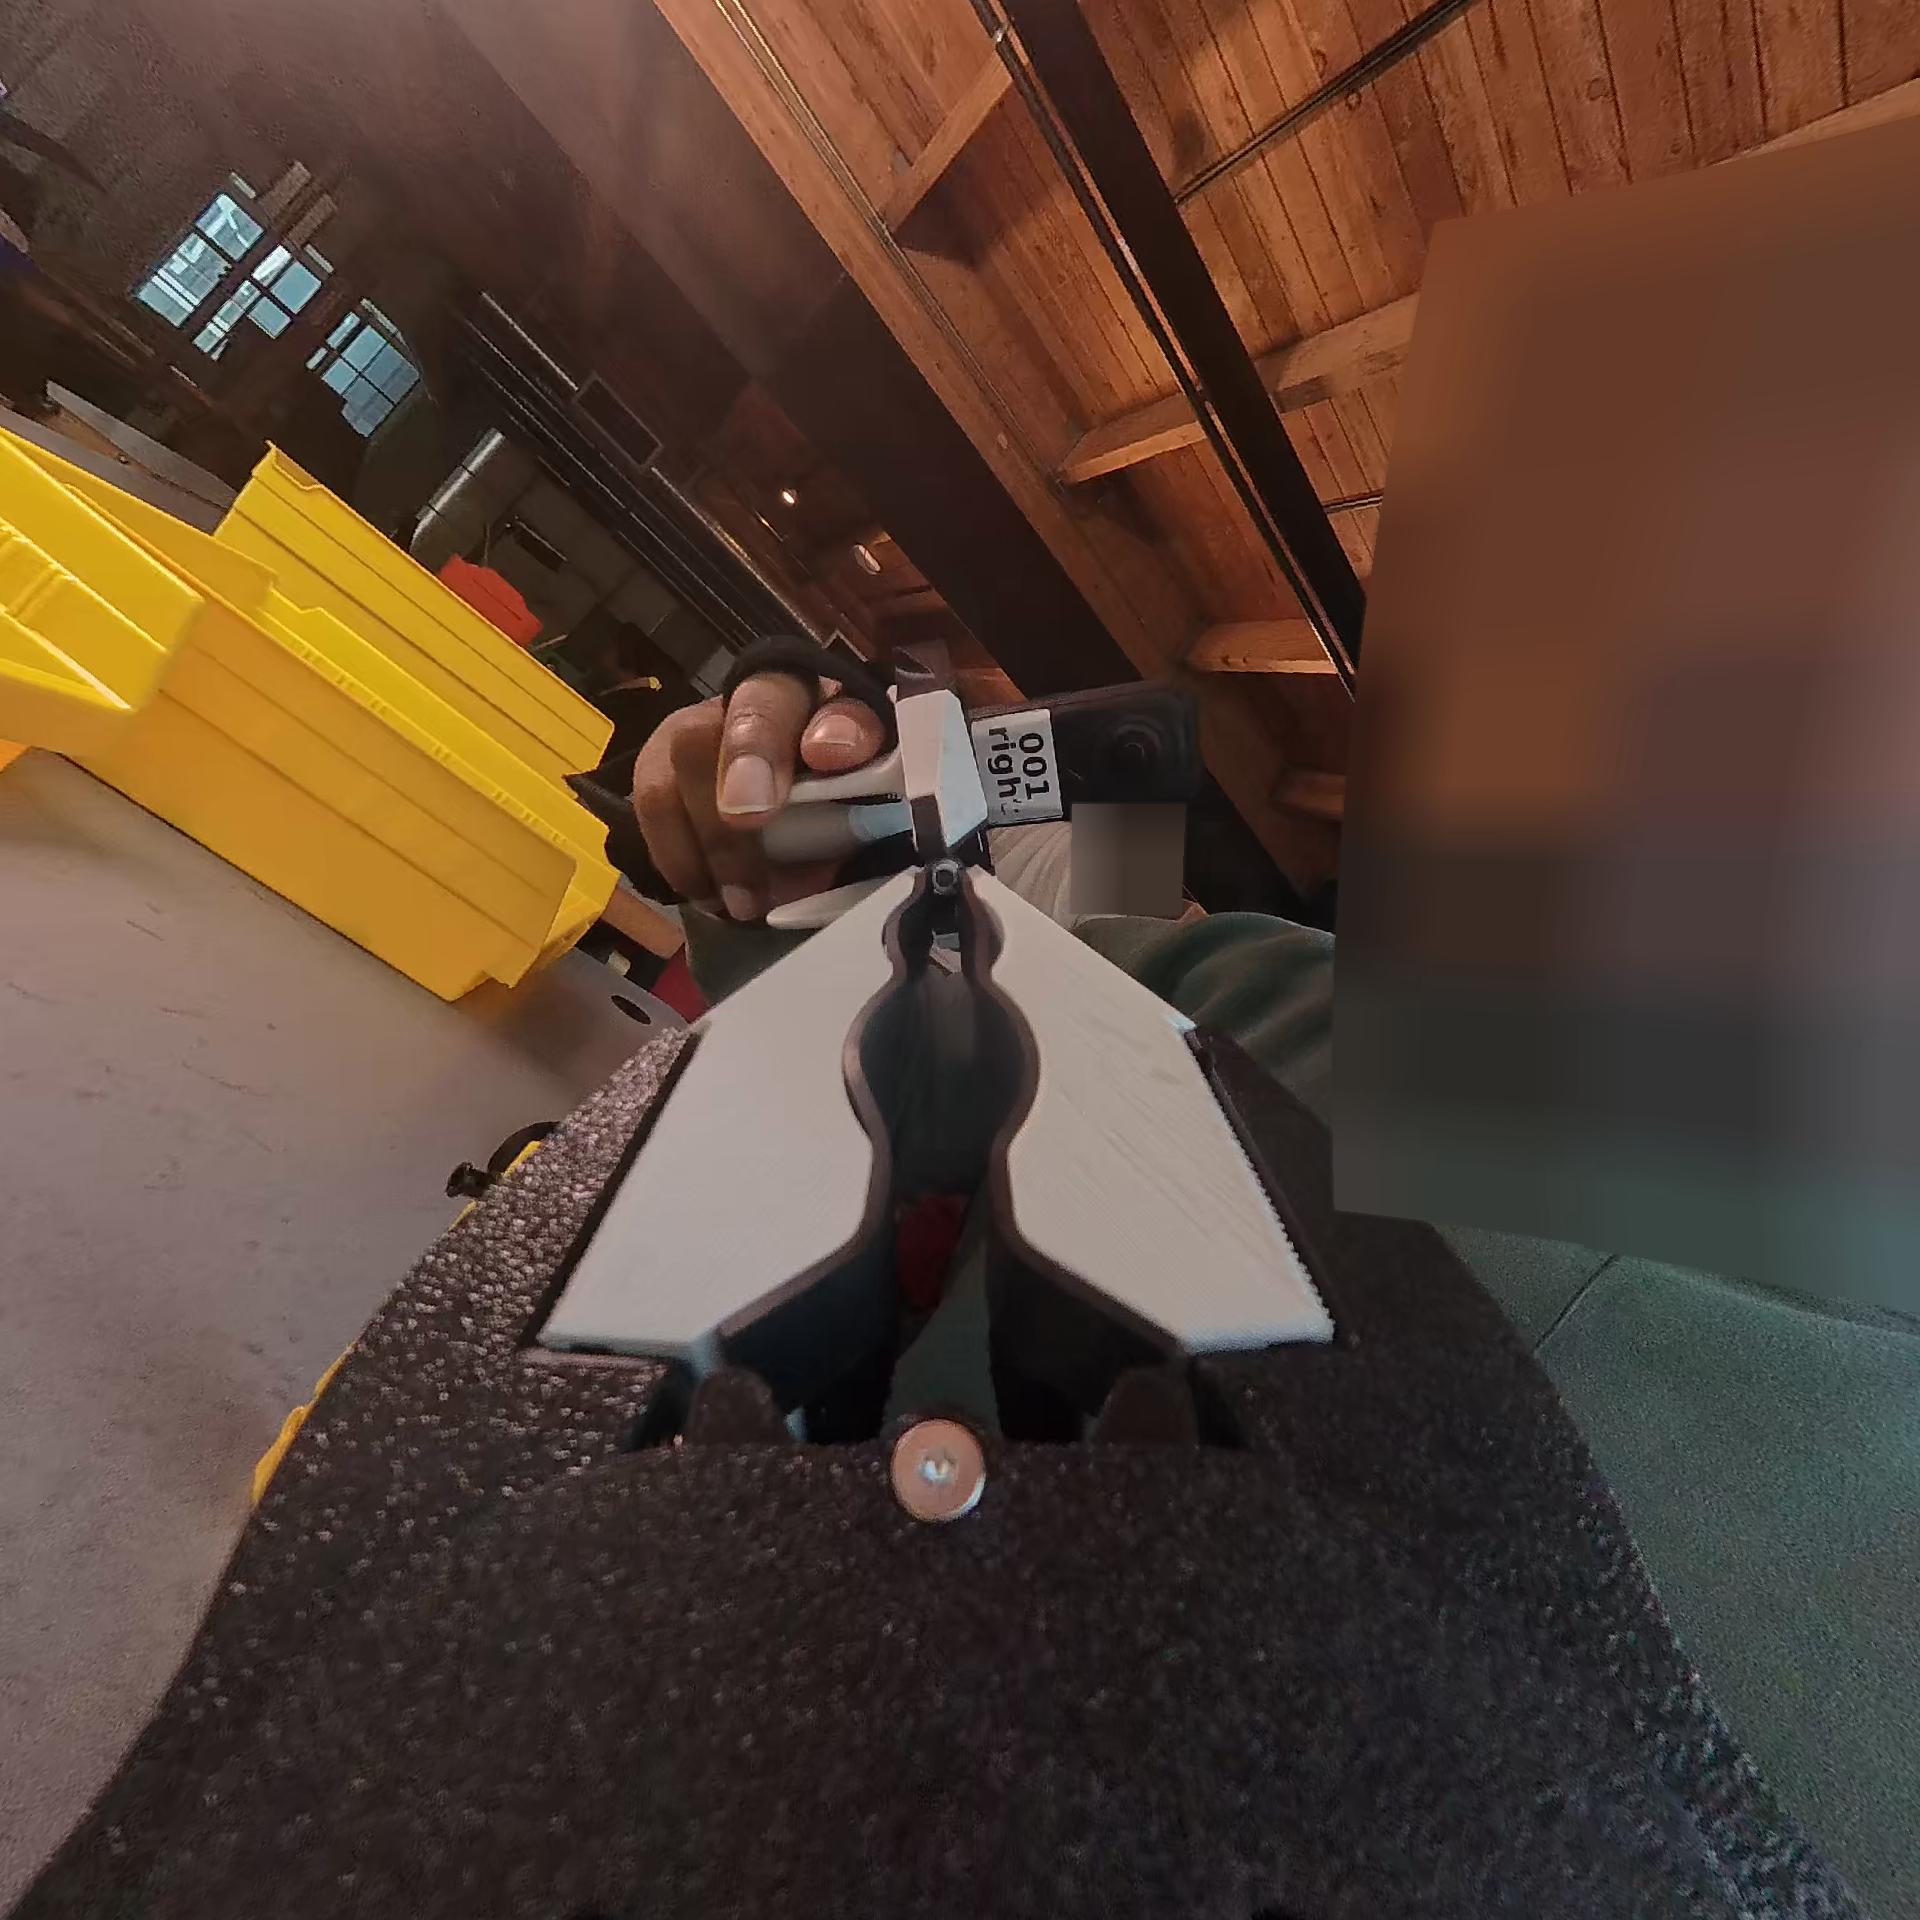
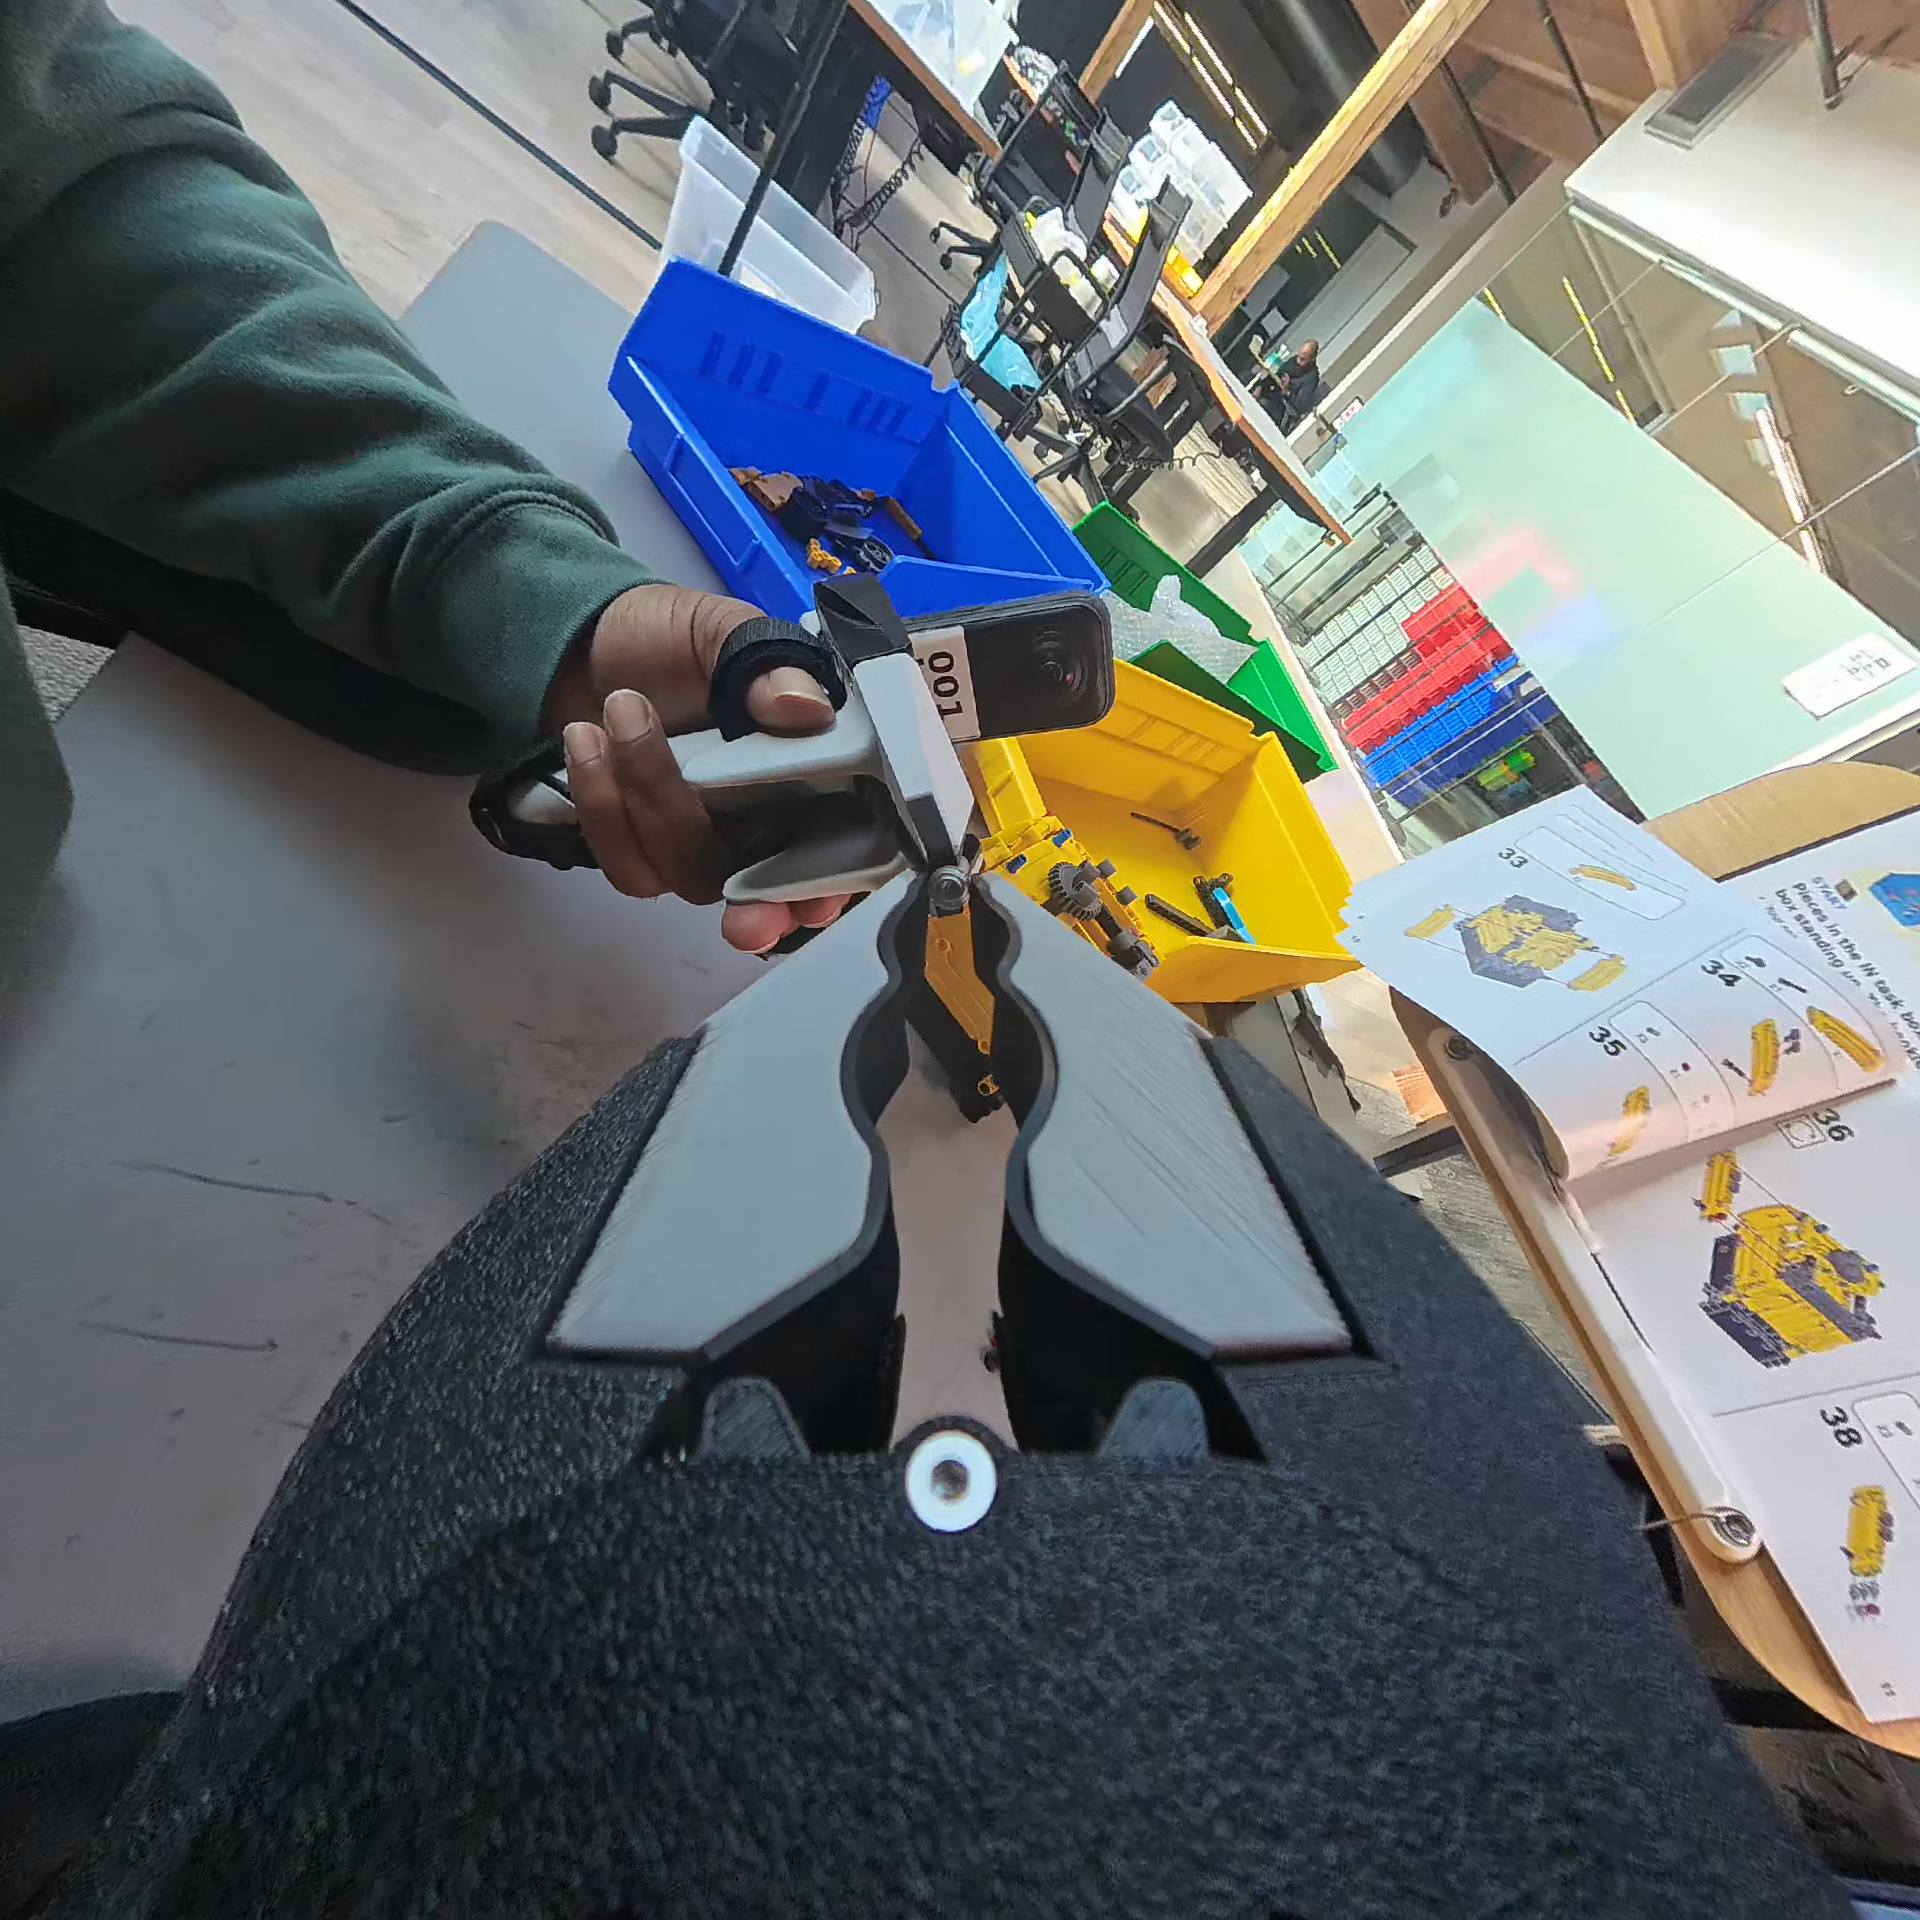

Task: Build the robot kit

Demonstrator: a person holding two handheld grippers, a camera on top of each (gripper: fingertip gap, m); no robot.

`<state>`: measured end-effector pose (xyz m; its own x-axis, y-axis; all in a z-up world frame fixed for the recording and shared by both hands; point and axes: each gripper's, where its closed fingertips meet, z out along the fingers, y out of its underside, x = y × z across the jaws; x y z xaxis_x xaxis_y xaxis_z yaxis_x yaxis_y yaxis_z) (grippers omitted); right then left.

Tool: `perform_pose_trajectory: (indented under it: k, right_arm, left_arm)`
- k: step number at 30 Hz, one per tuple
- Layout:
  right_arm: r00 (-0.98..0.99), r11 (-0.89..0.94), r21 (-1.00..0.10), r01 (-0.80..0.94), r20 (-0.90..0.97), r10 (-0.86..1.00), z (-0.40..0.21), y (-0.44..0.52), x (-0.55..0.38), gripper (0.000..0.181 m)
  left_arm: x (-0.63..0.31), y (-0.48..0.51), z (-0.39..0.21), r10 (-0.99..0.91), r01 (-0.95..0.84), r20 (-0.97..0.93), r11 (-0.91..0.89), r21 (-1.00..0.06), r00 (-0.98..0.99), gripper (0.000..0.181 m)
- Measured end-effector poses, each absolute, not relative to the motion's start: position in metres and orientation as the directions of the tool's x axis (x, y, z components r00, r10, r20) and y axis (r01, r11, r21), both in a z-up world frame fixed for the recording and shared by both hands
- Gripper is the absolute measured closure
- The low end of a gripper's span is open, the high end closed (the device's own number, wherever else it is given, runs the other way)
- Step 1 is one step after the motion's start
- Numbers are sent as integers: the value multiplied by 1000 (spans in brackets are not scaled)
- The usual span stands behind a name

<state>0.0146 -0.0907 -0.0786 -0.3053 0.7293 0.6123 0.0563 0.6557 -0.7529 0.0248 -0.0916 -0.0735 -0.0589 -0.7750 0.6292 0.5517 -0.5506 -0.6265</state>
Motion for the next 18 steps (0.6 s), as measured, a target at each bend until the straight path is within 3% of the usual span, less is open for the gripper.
perform_pose_trajectory:
  k: [18]
  right_arm:
    - [-300, 673, -738, 56, 630, 716, -74, -92, 18, 174]
  left_arm:
    - [26, -92, -71, -775, 561, 628, -551, -618, -70, 178]
